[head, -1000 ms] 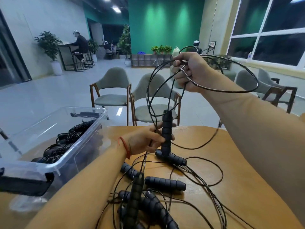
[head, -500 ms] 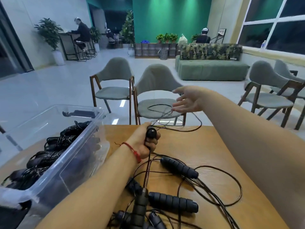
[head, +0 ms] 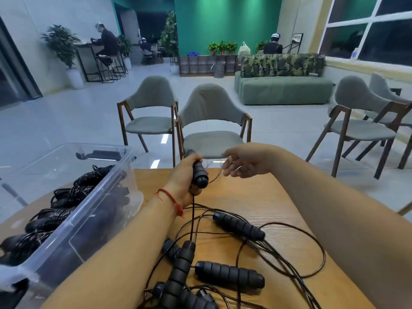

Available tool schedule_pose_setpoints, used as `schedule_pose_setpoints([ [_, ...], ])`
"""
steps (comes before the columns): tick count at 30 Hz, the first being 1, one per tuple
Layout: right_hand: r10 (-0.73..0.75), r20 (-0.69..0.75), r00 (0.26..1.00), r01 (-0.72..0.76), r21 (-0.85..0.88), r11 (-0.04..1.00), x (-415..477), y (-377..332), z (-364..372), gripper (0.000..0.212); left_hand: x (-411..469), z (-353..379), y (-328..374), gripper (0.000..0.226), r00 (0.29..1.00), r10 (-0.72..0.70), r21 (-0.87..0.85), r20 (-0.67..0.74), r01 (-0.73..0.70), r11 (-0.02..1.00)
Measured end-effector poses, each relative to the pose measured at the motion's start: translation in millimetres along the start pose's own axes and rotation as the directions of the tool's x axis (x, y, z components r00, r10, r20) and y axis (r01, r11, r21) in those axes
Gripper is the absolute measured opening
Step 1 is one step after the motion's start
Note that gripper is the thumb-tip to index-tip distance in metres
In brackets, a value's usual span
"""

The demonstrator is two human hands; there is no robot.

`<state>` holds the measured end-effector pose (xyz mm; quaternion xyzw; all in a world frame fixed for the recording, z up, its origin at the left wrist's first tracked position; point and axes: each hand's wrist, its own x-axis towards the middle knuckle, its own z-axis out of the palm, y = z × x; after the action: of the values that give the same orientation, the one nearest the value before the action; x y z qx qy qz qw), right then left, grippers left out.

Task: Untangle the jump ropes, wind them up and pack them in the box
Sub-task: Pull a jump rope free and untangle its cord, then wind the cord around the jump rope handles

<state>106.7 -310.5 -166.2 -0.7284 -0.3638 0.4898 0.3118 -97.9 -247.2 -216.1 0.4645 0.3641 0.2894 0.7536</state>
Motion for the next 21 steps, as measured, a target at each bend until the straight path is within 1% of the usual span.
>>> schedule_pose_setpoints([
  [2, -0.001, 0.068, 0.998, 0.004, -0.046, 0.999, -3, 4, 8, 0.051, -2, -3, -7, 0.044, 0.999, -0.034, 0.117, -0.016, 0.036, 0.992],
  [4, -0.009, 0.156, 0.988, 0.021, -0.077, 0.997, -8, 8, 19, 0.057, -9, 0, -10, 0.038, 0.999, -0.043, 0.23, 0.007, 0.04, 0.972],
  [6, -0.052, 0.198, 0.979, 0.062, -0.047, 0.997, -10, 14, 32, 0.058, -17, 6, -10, 0.028, 0.998, -0.004, 0.376, 0.058, -0.018, 0.926],
  [8, -0.107, 0.151, 0.983, 0.105, 0.019, 0.994, -8, 19, 49, 0.052, -22, 9, -9, 0.021, 0.99, 0.022, 0.577, 0.142, -0.101, 0.811],
  [9, -0.126, 0.088, 0.988, 0.124, 0.032, 0.992, -5, 21, 55, 0.047, -22, 10, -9, 0.019, 0.984, 0.015, 0.625, 0.175, -0.123, 0.771],
  [10, -0.145, 0.016, 0.989, 0.144, 0.036, 0.989, -3, 23, 61, 0.042, -19, 10, -10, 0.019, 0.983, 0.007, 0.626, 0.182, -0.121, 0.77],
  [11, -0.157, -0.039, 0.987, 0.159, 0.045, 0.986, -1, 26, 64, 0.038, -15, 8, -10, 0.021, 0.988, 0.01, 0.614, 0.152, -0.102, 0.783],
  [12, -0.16, -0.061, 0.985, 0.164, 0.078, 0.983, -1, 28, 65, 0.036, -9, 5, -10, 0.023, 0.995, 0.043, 0.602, 0.084, -0.086, 0.794],
  [14, -0.138, -0.028, 0.99, 0.141, 0.158, 0.977, -5, 32, 64, 0.033, 4, -6, -9, 0.028, 0.985, 0.149, 0.538, -0.091, -0.077, 0.839],
  [15, -0.125, 0.007, 0.992, 0.122, 0.153, 0.981, -9, 34, 65, 0.032, 8, -11, -7, 0.029, 0.974, 0.174, 0.453, -0.143, -0.092, 0.887],
  [17, -0.097, 0.106, 0.99, 0.087, 0.101, 0.991, -18, 39, 72, 0.03, 11, -17, -1, 0.029, 0.976, 0.147, 0.193, -0.162, -0.114, 0.975],
  [19, -0.104, 0.206, 0.973, 0.08, 0.12, 0.99, -21, 44, 85, 0.034, 12, -16, 7, 0.029, 0.983, 0.105, -0.048, -0.147, -0.114, 0.992],
  [21, -0.147, 0.319, 0.936, 0.083, 0.207, 0.975, -20, 51, 98, 0.045, 14, -9, 17, 0.031, 0.981, 0.113, -0.195, -0.159, -0.144, 0.97],
])
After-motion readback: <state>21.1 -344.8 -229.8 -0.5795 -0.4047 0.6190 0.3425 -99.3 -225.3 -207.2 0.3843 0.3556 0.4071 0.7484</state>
